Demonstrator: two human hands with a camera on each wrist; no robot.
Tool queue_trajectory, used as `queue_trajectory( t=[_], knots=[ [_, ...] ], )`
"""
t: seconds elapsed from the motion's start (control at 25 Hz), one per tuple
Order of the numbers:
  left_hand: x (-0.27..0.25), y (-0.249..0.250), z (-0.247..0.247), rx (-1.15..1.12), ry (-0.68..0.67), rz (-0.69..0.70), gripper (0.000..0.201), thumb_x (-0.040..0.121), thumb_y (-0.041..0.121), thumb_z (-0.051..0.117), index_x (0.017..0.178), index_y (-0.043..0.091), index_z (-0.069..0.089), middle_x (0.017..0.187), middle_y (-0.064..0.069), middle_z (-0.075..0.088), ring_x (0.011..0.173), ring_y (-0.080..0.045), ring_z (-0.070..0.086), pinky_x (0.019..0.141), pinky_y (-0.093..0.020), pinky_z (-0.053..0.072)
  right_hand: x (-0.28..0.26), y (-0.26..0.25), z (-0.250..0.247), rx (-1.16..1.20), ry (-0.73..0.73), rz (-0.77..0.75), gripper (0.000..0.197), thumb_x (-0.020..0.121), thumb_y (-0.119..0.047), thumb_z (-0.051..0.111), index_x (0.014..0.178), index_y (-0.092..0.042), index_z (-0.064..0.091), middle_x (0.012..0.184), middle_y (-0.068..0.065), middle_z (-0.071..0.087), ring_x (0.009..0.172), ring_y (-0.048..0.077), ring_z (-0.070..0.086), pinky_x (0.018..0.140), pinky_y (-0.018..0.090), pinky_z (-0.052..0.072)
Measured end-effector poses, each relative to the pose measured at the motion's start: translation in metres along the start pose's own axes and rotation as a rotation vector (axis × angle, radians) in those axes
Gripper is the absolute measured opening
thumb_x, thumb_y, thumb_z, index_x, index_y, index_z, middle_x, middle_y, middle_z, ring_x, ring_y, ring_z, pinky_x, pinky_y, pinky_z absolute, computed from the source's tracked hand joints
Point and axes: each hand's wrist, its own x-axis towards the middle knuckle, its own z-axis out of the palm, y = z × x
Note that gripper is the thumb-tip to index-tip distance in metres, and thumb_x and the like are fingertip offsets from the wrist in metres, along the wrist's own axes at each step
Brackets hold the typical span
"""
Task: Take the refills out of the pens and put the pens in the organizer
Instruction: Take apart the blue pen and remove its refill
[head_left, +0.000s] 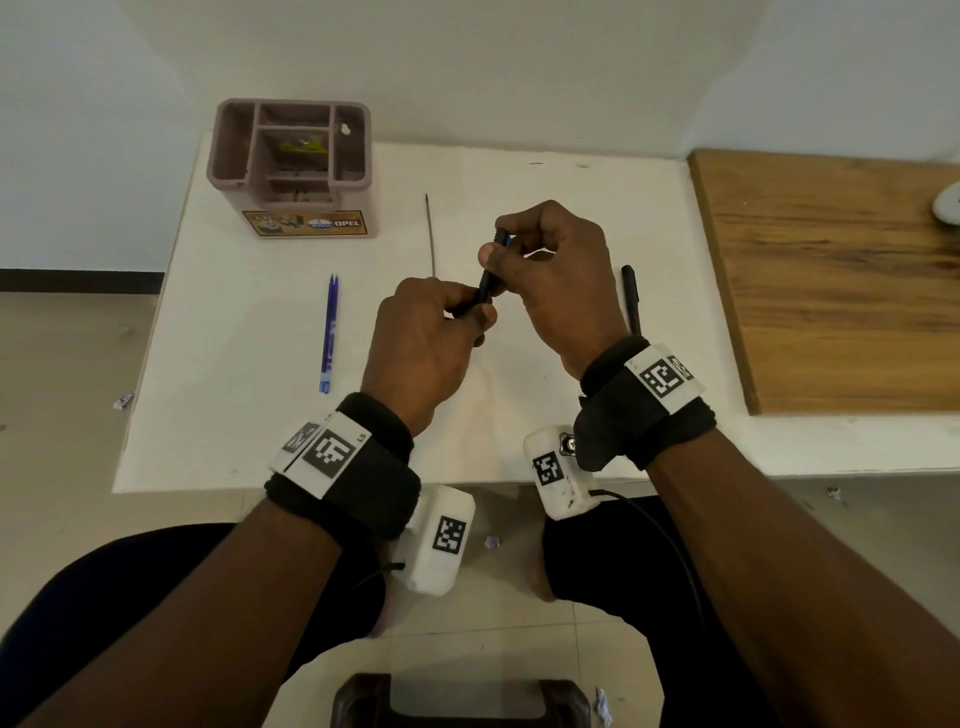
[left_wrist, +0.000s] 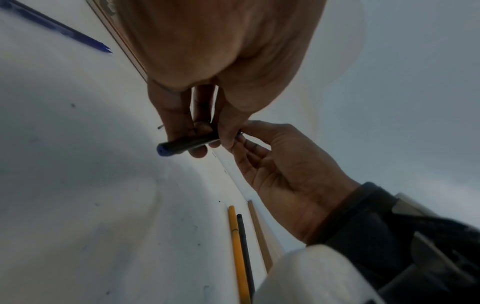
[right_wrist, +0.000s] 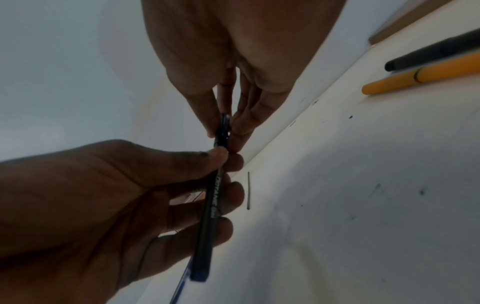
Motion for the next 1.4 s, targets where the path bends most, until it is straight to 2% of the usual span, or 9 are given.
queue_trajectory(
  t=[0.16,0.28,0.4,0.48,0.64,0.76,0.92,1.2,1.4],
  knots=[
    [0.002,0.002,-0.003,-0.147,-0.027,-0.03,0.022,0.099,0.024,0.064,0.113,0.011,0.074,0.099,-0.008,0.075,0.089,-0.026,0.075,0.092,-0.049,0.06,-0.007,-0.007,0.005,-0.082,-0.122,0.005,0.044,0.094,-0.022,0.072,0.137,-0.024,0.063,0.095,-0.001,0.071,0.092,0.017,0.072,0.09,0.035,0.059],
    [0.001,0.007,0.005,-0.112,-0.012,0.007,0.023,0.098,0.029,0.065,0.11,0.013,0.075,0.095,-0.006,0.076,0.088,-0.023,0.075,0.09,-0.044,0.06,-0.009,-0.009,-0.006,-0.095,-0.113,0.016,0.055,0.094,-0.02,0.072,0.146,-0.027,0.055,0.095,-0.003,0.071,0.094,0.014,0.071,0.09,0.028,0.057],
    [-0.002,0.008,0.016,-0.054,-0.023,0.029,0.024,0.095,0.034,0.069,0.106,0.015,0.076,0.09,-0.002,0.078,0.079,-0.013,0.075,0.079,-0.03,0.058,-0.013,-0.003,-0.022,-0.11,-0.063,0.087,0.047,0.09,-0.022,0.077,0.134,-0.02,0.06,0.089,-0.01,0.071,0.085,0.005,0.07,0.075,0.021,0.055],
    [-0.002,0.007,0.021,-0.016,-0.033,0.03,0.027,0.093,0.037,0.071,0.108,0.015,0.077,0.09,0.0,0.078,0.075,-0.009,0.074,0.073,-0.024,0.055,-0.013,0.004,-0.029,-0.165,-0.037,0.112,0.037,0.089,-0.024,0.079,0.122,-0.018,0.065,0.087,-0.01,0.072,0.08,0.005,0.071,0.073,0.022,0.055],
    [0.0,0.008,0.026,0.026,-0.011,0.026,0.03,0.091,0.037,0.074,0.11,0.014,0.076,0.092,0.0,0.077,0.075,-0.009,0.074,0.074,-0.023,0.055,0.001,0.019,-0.04,-0.373,0.017,0.174,0.038,0.087,-0.033,0.078,0.12,-0.019,0.065,0.101,0.002,0.075,0.095,0.021,0.074,0.089,0.037,0.058],
    [0.0,0.009,0.031,0.037,-0.005,0.018,0.028,0.092,0.035,0.072,0.111,0.014,0.076,0.094,0.0,0.077,0.077,-0.011,0.074,0.078,-0.025,0.055,0.005,0.024,-0.042,-0.506,-0.004,0.179,0.039,0.091,-0.032,0.076,0.124,-0.016,0.065,0.117,0.006,0.071,0.113,0.025,0.065,0.089,0.033,0.05],
    [0.002,0.009,0.035,0.064,-0.011,0.009,0.026,0.093,0.035,0.071,0.11,0.017,0.075,0.092,0.003,0.075,0.075,-0.007,0.072,0.07,-0.014,0.045,0.005,0.024,-0.04,-0.555,-0.036,0.16,0.039,0.093,-0.029,0.073,0.126,-0.011,0.064,0.12,0.008,0.072,0.112,0.027,0.067,0.091,0.036,0.053],
    [0.005,0.009,0.009,0.033,0.032,-0.009,0.022,0.093,0.032,0.071,0.109,0.017,0.075,0.091,0.004,0.074,0.075,-0.007,0.072,0.068,-0.012,0.044,0.011,0.008,-0.017,-0.56,-0.074,0.138,0.039,0.093,-0.03,0.073,0.126,-0.011,0.065,0.12,0.009,0.072,0.108,0.027,0.069,0.09,0.035,0.053],
    [0.004,0.015,0.012,0.011,0.023,-0.014,0.02,0.096,0.027,0.068,0.109,0.015,0.076,0.094,0.001,0.077,0.081,-0.012,0.074,0.08,-0.024,0.057,0.006,0.015,-0.022,-0.538,-0.006,0.208,0.036,0.09,-0.034,0.075,0.121,-0.017,0.067,0.114,0.007,0.075,0.089,0.02,0.07,0.077,0.027,0.048]
  ],
)
